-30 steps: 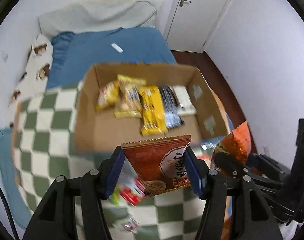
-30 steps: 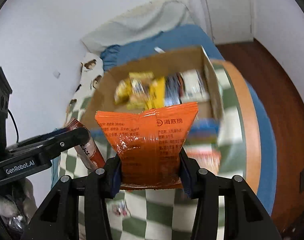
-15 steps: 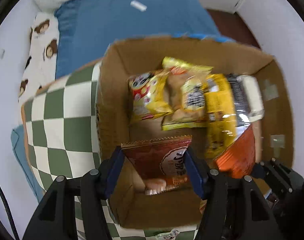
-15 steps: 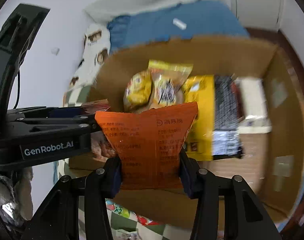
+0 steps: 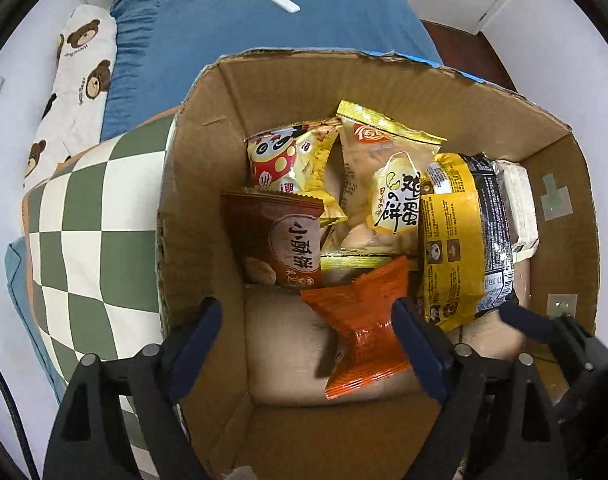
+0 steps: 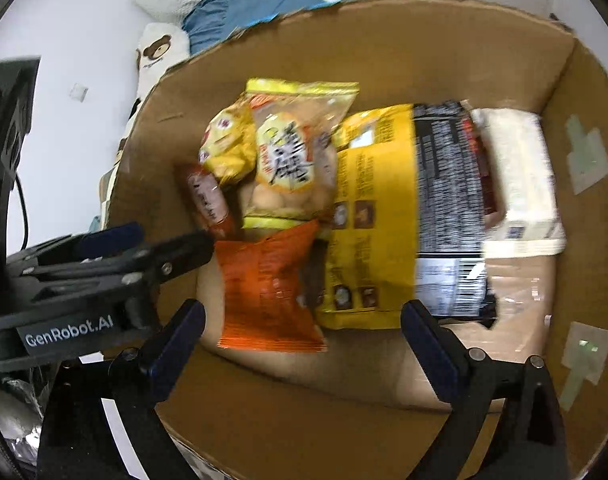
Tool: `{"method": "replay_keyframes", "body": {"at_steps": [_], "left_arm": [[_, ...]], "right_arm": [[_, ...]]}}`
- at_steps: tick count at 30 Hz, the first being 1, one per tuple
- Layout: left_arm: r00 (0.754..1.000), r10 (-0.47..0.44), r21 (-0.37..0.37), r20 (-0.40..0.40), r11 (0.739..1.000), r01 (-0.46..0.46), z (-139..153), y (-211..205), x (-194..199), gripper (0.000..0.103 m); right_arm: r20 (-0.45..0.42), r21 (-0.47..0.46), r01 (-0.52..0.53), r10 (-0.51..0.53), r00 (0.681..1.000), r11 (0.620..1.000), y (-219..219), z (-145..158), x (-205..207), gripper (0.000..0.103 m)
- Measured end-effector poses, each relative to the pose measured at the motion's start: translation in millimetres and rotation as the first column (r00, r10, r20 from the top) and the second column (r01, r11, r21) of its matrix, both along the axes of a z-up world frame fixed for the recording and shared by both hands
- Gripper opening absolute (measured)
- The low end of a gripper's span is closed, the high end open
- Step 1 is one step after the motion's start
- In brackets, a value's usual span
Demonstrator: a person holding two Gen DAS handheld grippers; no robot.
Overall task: Organize snacks
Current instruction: 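Open both grippers to drop the packets into the box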
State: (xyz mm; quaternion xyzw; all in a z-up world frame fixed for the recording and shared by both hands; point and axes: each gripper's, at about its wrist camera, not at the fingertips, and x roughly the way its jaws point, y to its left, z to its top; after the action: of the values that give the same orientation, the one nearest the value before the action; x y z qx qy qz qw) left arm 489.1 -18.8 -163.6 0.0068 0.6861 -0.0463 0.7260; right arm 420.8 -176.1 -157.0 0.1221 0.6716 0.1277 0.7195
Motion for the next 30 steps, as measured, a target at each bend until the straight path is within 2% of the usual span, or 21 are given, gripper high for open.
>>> {"method": "replay_keyframes", "body": {"at_steps": [8,17,24,30], "left_arm": [[0.993,0.04,0.003,0.112,0.999,-0.04,23,-1,-23,0.087],[0.972,0.059,-0.015,0.226,0.998,-0.057,56,-7,-58,0.087],[0.938,0.062,-0.028,0.34,0.998,-0.056,97,-8,-92,0.087],[0.903,0.067,-0.047,0.424,0.998,-0.052,133,-7,-127,0.087]], "right_arm": [[0.076,-0.14,0.036,-0.025,0.997,0.989,-29,23,-9,0.1],[0.165,-0.202,0.043,-0.009,0.986,0.978,-41,63,-38,0.1],[0.274,-0.223,0.071,-0.007,0.962,0.972,-40,102,-65,0.1],[0.382,-0.239,0.095,0.004,0.924,0.966,-37,146,-98,0.1]]}}
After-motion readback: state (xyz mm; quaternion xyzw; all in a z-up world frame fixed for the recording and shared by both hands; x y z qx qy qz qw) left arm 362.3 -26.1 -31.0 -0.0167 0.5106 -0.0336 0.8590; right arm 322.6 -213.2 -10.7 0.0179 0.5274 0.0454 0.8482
